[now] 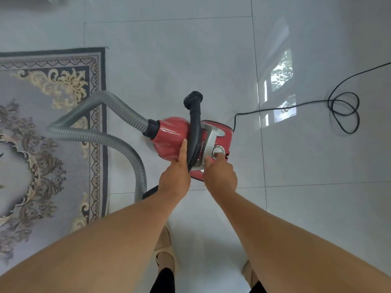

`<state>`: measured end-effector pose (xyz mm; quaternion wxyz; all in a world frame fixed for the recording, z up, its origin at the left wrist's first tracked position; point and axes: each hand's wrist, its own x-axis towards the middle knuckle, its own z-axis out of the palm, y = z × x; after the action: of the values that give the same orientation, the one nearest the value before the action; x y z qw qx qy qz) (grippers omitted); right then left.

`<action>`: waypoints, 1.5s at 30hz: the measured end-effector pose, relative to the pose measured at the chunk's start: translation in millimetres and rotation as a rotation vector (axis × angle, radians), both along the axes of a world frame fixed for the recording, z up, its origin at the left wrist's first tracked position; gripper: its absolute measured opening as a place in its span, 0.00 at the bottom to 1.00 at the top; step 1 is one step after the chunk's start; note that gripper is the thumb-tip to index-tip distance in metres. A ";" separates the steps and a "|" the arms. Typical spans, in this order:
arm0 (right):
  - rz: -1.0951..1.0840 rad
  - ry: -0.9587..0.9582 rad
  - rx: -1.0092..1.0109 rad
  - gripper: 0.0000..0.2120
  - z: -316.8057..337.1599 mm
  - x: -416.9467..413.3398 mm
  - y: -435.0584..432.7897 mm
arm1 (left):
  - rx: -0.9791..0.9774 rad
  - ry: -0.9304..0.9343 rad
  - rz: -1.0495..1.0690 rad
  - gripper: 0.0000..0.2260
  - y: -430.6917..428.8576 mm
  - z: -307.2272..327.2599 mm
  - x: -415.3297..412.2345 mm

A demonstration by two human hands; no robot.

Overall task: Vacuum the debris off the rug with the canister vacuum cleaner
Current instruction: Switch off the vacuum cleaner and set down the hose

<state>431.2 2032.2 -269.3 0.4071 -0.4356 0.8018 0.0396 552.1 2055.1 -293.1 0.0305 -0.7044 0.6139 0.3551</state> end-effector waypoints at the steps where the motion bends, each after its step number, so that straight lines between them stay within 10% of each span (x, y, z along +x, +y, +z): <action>1: 0.023 -0.007 0.000 0.16 2.7 1.2 -7.0 | -0.004 0.009 -0.006 0.44 1.7 -1.2 0.5; 35: -0.126 -0.145 0.214 0.09 -25.0 10.9 -42.6 | -0.014 0.089 0.046 0.43 7.6 2.7 -3.3; 45: -0.196 -0.195 0.236 0.09 -30.9 11.4 -42.9 | 0.101 0.258 0.301 0.22 10.6 -5.9 -2.5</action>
<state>442.7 1989.3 -300.2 0.5332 -0.3063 0.7870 0.0510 549.6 2065.7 -299.0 -0.0666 -0.7345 0.4819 0.4732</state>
